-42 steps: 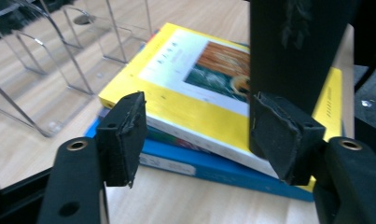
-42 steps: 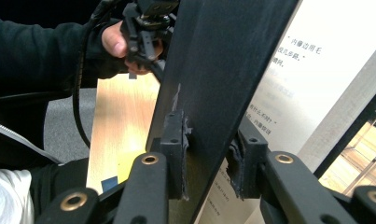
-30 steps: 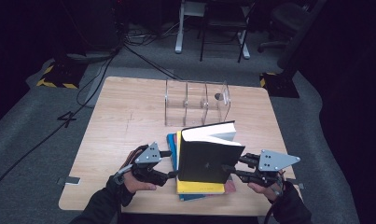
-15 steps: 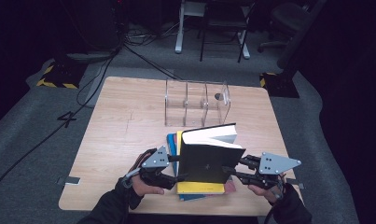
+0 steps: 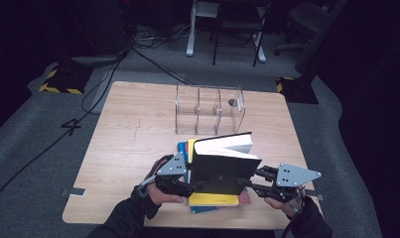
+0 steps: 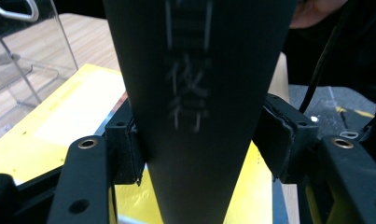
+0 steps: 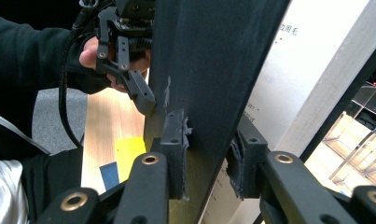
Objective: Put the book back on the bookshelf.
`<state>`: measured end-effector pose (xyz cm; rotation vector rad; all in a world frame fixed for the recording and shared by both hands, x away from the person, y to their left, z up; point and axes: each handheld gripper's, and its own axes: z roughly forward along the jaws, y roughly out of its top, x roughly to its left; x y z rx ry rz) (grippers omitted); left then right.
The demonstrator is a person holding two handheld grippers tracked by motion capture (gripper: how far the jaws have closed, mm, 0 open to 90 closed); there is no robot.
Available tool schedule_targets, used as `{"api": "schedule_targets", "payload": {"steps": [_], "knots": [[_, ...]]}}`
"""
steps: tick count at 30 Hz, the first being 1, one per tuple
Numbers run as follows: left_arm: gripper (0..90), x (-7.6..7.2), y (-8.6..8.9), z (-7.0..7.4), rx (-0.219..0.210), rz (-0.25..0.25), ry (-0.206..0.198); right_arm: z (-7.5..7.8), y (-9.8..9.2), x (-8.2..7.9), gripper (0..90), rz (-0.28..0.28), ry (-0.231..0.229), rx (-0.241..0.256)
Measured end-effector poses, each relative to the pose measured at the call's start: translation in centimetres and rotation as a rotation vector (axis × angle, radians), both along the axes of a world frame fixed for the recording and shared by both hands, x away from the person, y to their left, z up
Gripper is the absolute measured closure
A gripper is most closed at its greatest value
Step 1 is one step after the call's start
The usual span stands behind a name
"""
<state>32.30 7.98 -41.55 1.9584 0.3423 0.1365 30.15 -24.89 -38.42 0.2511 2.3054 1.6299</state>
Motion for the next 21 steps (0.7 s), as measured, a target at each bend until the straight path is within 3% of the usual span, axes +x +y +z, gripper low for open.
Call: {"api": "schedule_targets", "payload": {"steps": [5, 9, 16, 18, 21], "knots": [[39.5, 0.1, -0.3, 0.4, -0.002, -0.009, -0.012, -0.1, -0.2, -0.2, 69.0, -0.031, -0.003, -0.005], [39.6, 0.2, -0.5, 1.0, -0.001, -0.011, -0.034, -0.1, -0.6, -0.5, 62.2, -0.098, -0.007, -0.033], [41.4, 0.4, -0.6, 2.4, -0.066, -0.025, -0.065, 0.1, -1.9, -0.9, 50.6, -0.206, -0.023, -0.012], [43.1, 0.3, -0.8, 2.9, -0.065, -0.032, -0.079, -0.1, -2.2, -0.6, 43.8, -0.248, -0.005, 0.006], [44.6, 0.1, -0.9, 3.2, -0.059, -0.033, -0.092, -0.3, -2.1, -0.3, 40.9, -0.265, 0.003, 0.007]]}}
